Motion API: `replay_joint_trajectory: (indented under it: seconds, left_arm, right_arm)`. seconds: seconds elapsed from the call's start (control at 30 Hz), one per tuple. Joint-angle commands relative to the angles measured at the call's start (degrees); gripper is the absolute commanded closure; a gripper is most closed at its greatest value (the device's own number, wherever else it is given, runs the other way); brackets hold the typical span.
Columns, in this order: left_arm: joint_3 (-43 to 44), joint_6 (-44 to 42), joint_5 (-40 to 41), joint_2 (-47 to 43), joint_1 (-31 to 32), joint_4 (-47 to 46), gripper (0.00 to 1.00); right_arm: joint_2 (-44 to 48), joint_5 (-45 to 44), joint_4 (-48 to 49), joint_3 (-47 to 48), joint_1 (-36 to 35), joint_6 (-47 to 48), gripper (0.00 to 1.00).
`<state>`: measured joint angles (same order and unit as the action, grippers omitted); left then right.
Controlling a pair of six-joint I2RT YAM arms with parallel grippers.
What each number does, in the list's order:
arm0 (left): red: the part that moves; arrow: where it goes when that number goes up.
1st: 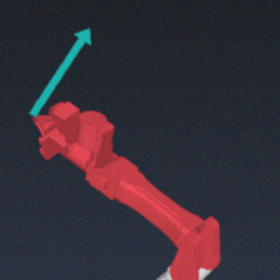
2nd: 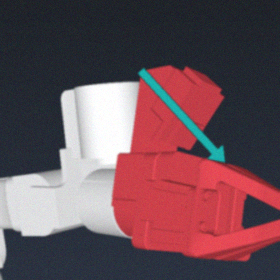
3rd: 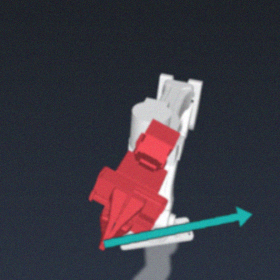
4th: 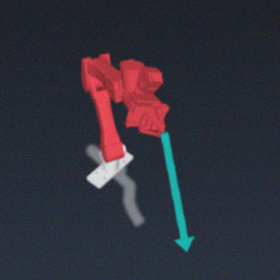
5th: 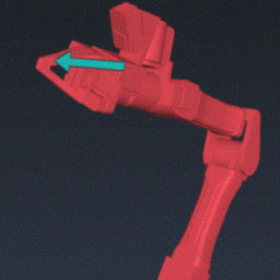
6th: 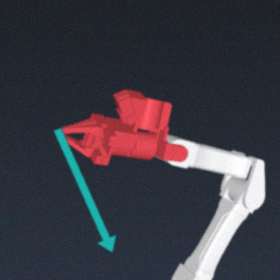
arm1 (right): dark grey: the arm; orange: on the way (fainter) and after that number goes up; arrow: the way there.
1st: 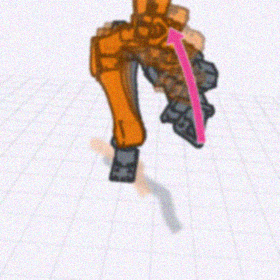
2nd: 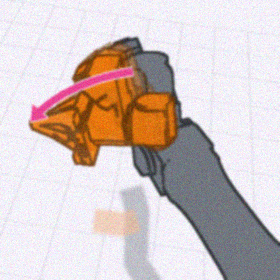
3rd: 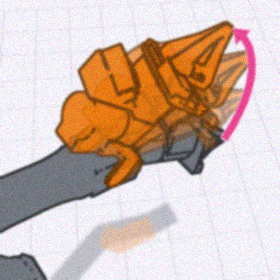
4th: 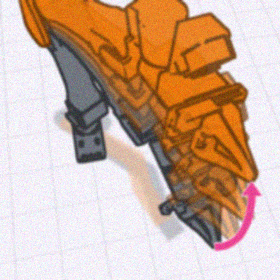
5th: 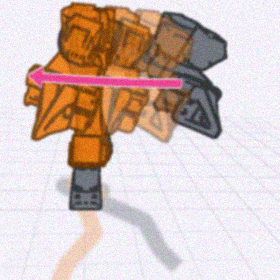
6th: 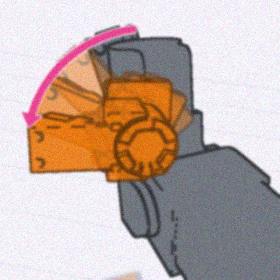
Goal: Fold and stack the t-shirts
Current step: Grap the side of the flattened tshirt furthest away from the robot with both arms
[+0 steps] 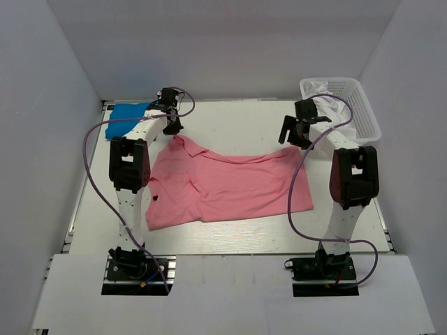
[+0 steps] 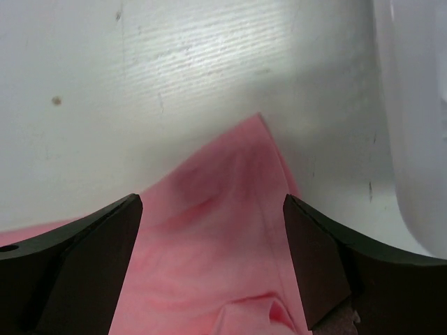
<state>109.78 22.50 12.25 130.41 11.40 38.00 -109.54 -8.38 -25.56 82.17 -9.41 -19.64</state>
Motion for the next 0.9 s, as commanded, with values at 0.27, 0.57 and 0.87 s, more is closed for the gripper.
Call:
replay_joint_trajectory:
  seconds: [0.27, 0.57, 0.87]
  left_arm:
    - [-5.1, 1.5, -5.9, -11.7, -0.2, 1.6, 1.0]
    - [-11.6, 2.6, -6.7, -19.1, -0.2, 2.9, 1.0]
    - [-19.3, 3.2, -6.8, -26.9, -0.2, 5.5, 1.0]
  right_arm:
    - [-9.9, -10.3, 2.7, 8.1, -0.7, -2.2, 0.23]
    - [-11.5, -9.6, 3.3, 8.1, -0.9, -1.9, 0.76]
    - [-6.6, -11.6, 3.1, 5.9, -1.8, -0.7, 1.0]
